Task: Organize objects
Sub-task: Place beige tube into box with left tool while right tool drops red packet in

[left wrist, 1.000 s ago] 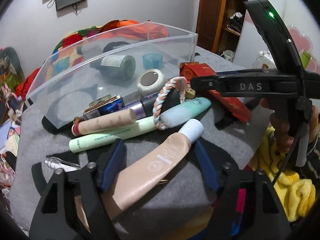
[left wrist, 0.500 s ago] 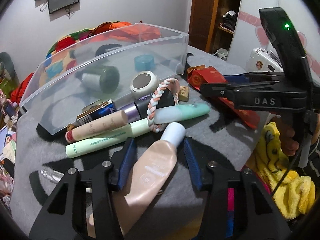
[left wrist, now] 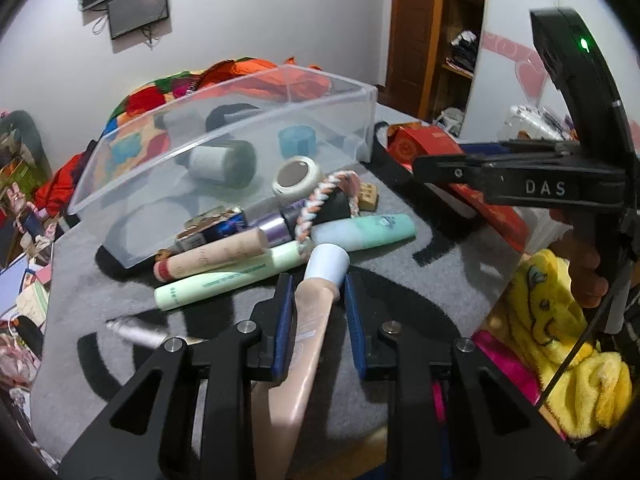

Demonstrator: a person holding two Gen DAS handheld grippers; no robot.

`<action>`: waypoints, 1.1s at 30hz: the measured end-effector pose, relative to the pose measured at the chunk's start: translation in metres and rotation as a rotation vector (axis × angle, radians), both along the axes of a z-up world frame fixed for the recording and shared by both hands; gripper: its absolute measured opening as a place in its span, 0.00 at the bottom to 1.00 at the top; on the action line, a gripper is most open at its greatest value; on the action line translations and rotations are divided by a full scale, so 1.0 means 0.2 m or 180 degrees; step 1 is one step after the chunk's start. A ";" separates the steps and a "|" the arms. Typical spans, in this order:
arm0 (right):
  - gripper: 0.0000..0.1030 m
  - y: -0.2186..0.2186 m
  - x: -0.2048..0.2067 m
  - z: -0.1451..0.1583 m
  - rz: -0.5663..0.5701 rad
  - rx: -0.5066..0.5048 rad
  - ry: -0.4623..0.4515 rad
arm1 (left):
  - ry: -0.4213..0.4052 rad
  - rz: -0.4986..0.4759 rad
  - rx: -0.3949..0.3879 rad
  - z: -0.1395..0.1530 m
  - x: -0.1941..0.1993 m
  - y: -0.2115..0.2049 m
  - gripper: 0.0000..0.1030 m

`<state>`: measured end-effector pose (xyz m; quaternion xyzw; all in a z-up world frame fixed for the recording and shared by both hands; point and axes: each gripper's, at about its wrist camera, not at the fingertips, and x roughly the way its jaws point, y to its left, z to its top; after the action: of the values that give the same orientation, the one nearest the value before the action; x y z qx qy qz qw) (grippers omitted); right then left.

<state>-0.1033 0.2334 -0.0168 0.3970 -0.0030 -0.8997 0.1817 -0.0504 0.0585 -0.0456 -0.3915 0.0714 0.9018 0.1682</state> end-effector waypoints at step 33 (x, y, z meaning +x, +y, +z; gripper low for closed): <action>0.50 -0.20 -0.18 0.33 0.0171 0.0044 0.0525 | 0.0534 0.0749 0.0349 0.40 -0.23 -0.34 0.24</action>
<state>-0.1397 0.1928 0.0491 0.3226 0.0288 -0.9241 0.2027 -0.0966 -0.0086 0.0338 -0.3106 -0.0105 0.9474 0.0758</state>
